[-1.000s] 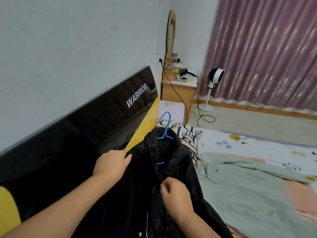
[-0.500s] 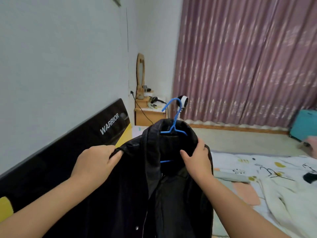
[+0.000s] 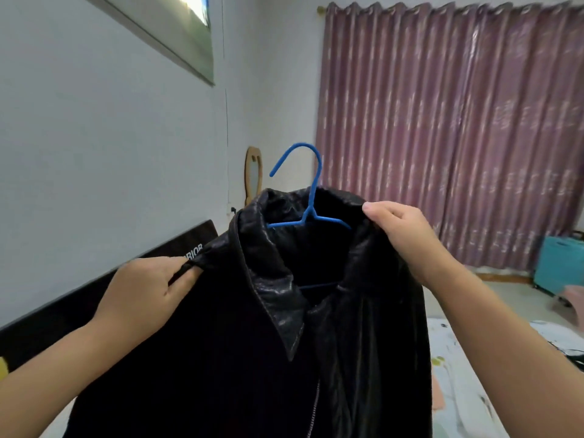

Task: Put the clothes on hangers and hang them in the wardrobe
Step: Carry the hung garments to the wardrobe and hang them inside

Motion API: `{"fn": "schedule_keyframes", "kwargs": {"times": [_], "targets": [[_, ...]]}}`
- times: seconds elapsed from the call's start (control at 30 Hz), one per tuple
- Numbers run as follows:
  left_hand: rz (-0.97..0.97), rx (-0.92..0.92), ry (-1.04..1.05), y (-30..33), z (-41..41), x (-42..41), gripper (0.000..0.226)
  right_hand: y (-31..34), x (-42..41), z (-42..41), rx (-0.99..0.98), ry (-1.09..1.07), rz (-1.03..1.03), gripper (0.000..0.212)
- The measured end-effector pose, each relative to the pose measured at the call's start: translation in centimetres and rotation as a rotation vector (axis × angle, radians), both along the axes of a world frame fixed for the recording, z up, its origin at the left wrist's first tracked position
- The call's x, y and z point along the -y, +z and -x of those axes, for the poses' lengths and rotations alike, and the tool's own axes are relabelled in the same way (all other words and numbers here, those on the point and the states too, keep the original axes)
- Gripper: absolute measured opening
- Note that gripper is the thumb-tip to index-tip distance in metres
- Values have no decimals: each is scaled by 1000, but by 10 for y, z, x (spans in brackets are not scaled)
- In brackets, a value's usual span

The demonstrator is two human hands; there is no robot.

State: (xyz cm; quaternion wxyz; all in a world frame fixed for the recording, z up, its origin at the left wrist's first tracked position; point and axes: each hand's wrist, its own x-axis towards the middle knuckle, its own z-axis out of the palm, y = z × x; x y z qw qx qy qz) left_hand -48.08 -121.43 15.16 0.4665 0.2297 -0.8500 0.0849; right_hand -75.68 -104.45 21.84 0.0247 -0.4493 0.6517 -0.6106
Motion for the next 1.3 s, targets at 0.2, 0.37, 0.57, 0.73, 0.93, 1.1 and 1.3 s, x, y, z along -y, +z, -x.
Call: {"fn": "schedule_keyframes", "kwargs": {"times": [0.2, 0.37, 0.57, 0.73, 0.93, 1.1, 1.3], "targets": [[-195, -253, -84, 9, 6, -89, 25, 17, -75, 32, -474, 205, -232, 23], [-302, -226, -25, 6, 3, -138, 33, 1, -102, 39, -791, 6, -101, 13], [-552, -208, 2, 10, -31, -173, 5, -10, -128, 20, -772, -184, 157, 39], [-421, -254, 227, 13, -71, -203, 23, -3, -154, -2, -677, -150, 206, 66], [-270, -118, 170, 11, -82, -262, 43, 0, -187, -63, -688, -42, 166, 40], [-295, -135, 256, 5, -115, -294, 41, -14, -208, -93, -729, 90, 50, 29], [-273, -94, 301, -4, -151, -346, 59, -21, -240, -122, -732, 308, 38, 27]]}}
